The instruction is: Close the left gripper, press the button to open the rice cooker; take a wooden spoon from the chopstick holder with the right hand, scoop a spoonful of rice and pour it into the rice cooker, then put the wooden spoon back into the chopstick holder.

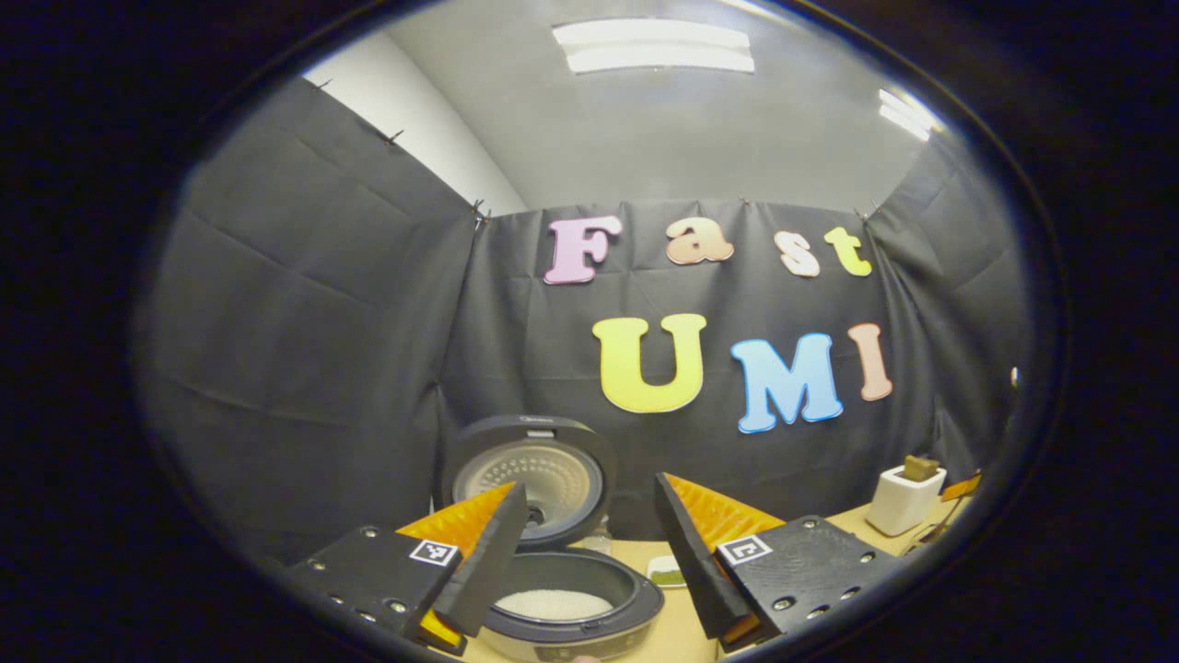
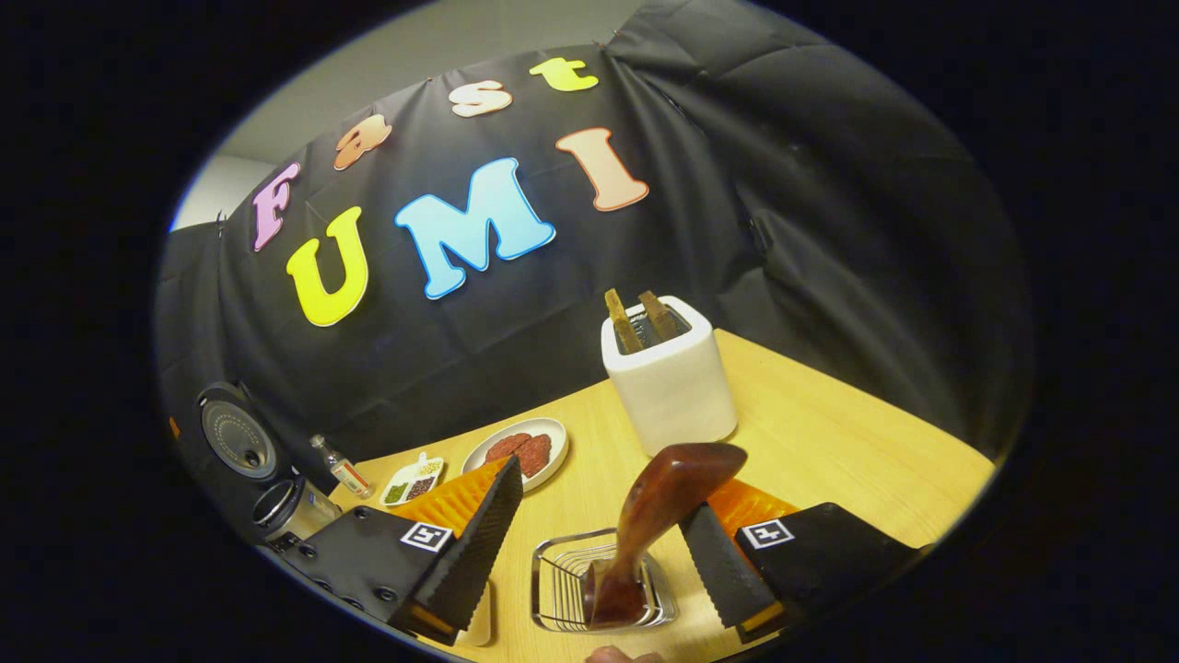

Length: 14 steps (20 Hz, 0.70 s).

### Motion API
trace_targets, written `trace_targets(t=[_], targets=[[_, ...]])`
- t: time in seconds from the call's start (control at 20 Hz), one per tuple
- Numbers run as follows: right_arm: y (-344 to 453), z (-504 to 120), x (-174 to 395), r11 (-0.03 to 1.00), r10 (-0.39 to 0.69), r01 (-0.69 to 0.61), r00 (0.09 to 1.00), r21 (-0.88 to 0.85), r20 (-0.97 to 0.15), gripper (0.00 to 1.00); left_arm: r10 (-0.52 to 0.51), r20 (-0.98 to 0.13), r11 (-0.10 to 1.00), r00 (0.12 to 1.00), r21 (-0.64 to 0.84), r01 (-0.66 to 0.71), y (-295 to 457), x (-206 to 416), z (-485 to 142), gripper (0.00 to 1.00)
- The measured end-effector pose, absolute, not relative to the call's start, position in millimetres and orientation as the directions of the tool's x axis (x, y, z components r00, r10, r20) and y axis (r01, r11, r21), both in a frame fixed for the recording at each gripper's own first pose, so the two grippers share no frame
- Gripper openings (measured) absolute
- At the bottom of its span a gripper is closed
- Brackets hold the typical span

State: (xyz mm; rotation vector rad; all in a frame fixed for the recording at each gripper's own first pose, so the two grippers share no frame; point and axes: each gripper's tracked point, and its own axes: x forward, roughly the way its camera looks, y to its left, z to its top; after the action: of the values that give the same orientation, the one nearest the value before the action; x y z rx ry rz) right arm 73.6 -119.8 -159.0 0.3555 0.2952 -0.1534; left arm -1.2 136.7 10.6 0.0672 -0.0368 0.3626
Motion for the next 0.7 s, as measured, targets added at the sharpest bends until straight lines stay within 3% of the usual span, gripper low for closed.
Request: trace_targets(t=[0.15, 0.4, 0.7], targets=[[-125, -131, 47, 0.954, -0.165, 0.214, 0.96, 0.21, -0.227, 0.98, 0.375, 0.067, 0.918, 0.925, 0.108, -0.381, 167, 24, 26, 0.86], [-127, -88, 21, 0.962, -0.223, 0.236, 0.969, 0.137, -0.107, 0.98, 0.399, -0.001, 0.915, 0.917, 0.071, -0.398, 216, 86, 39, 0.86], [-117, -97, -2, 0.967, -0.235, 0.244, 0.965, 0.075, -0.118, 0.98, 0.389, -0.14, 0.921, 0.91, 0.066, -0.383, 252, 151, 37, 0.86]])
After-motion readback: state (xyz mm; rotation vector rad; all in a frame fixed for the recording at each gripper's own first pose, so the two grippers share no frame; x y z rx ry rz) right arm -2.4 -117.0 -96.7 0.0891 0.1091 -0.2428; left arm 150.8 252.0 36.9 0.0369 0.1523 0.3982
